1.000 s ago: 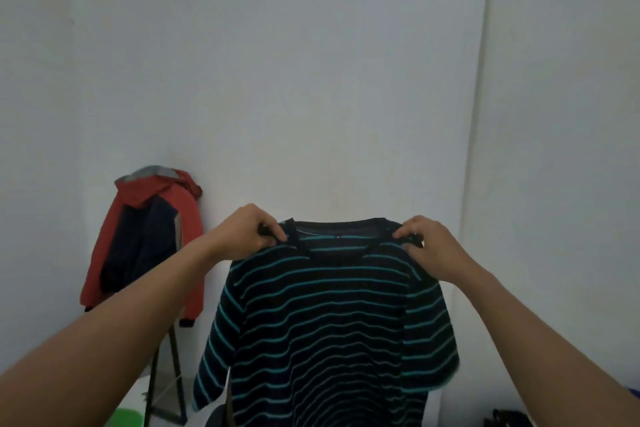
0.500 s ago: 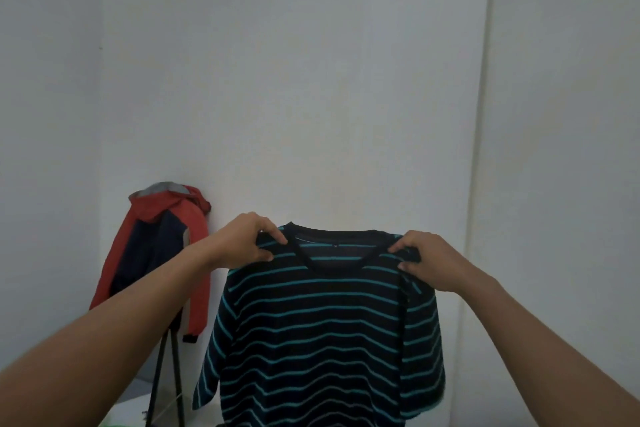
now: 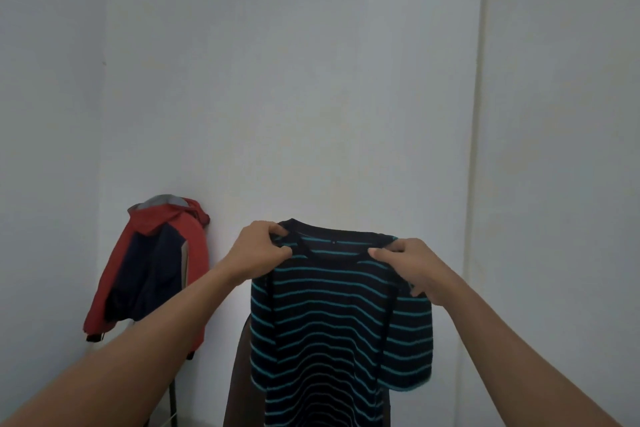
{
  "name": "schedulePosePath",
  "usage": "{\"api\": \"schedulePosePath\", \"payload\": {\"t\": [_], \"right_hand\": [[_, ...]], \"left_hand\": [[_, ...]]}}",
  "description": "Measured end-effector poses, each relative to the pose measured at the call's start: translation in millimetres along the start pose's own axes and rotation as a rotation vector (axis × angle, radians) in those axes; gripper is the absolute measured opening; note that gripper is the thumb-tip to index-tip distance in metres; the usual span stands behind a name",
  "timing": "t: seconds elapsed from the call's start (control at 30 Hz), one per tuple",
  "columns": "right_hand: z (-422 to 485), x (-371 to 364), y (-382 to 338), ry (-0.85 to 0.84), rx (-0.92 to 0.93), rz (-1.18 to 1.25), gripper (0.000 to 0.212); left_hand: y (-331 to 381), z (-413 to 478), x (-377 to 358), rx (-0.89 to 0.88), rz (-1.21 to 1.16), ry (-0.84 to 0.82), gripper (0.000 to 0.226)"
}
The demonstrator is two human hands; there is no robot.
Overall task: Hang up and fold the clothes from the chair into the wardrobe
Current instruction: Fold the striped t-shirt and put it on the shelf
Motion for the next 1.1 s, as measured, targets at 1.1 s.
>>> {"api": "schedulePosePath", "payload": {"t": [1.1], "right_hand": [[-11, 1, -82, -0.057, 0.64, 1.009, 0.012]], "left_hand": [[61, 2, 34, -0.388, -1.322, -0.013, 0.04]]}}
Point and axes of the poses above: each hand's wrist, its own z-axis towards the middle knuckle, its own x-axis out of the back of the hand, y = z × x, the point moved 7 cm from there along z, towards the middle knuckle, and after that the axes turned 15 degrees about -y, right-handed, at the moved point
